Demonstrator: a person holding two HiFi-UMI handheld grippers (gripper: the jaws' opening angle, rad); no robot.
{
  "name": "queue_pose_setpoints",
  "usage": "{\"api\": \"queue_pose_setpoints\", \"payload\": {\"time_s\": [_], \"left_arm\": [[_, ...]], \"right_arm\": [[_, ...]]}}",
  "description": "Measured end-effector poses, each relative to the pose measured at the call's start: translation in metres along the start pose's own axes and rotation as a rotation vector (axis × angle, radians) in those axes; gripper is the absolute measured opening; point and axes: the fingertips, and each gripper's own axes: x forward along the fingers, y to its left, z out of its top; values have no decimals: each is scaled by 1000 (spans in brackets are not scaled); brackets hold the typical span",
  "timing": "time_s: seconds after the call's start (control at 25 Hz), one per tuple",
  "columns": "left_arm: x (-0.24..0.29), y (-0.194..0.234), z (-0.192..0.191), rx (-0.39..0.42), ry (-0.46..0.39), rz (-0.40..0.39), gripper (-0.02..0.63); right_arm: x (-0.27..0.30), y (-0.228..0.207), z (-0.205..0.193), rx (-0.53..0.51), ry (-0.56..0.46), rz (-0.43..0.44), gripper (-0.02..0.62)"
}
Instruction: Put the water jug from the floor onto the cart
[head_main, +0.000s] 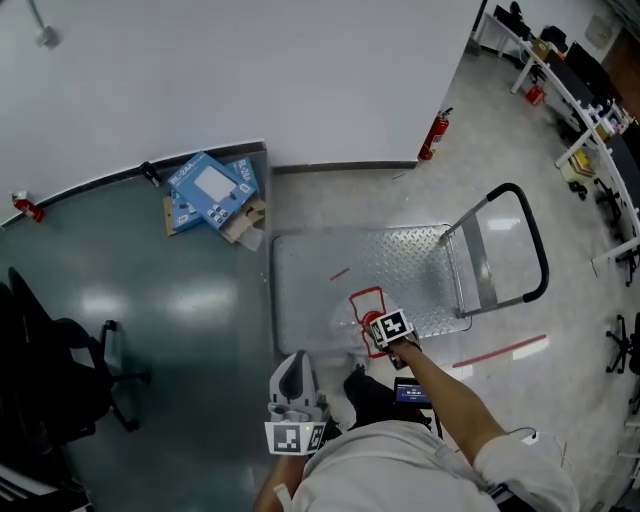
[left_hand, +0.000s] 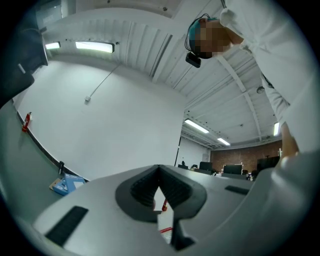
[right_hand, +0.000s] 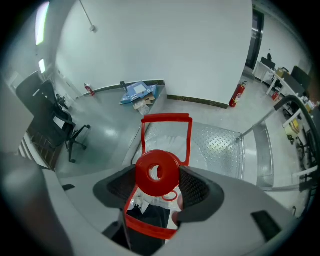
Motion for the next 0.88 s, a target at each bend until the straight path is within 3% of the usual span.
{"api": "queue_pose_setpoints", "payload": {"time_s": [0.36, 0.6, 0.88], "left_arm": [[80, 1, 1, 28, 11, 87, 3], [112, 10, -12, 49, 61, 71, 3], [145, 31, -32, 15, 109, 45, 3]], "right_arm": [[39, -42, 72, -21, 11, 21, 279], [65, -67, 104, 22, 22, 7, 279], [98, -90, 122, 77, 50, -24, 279]]}}
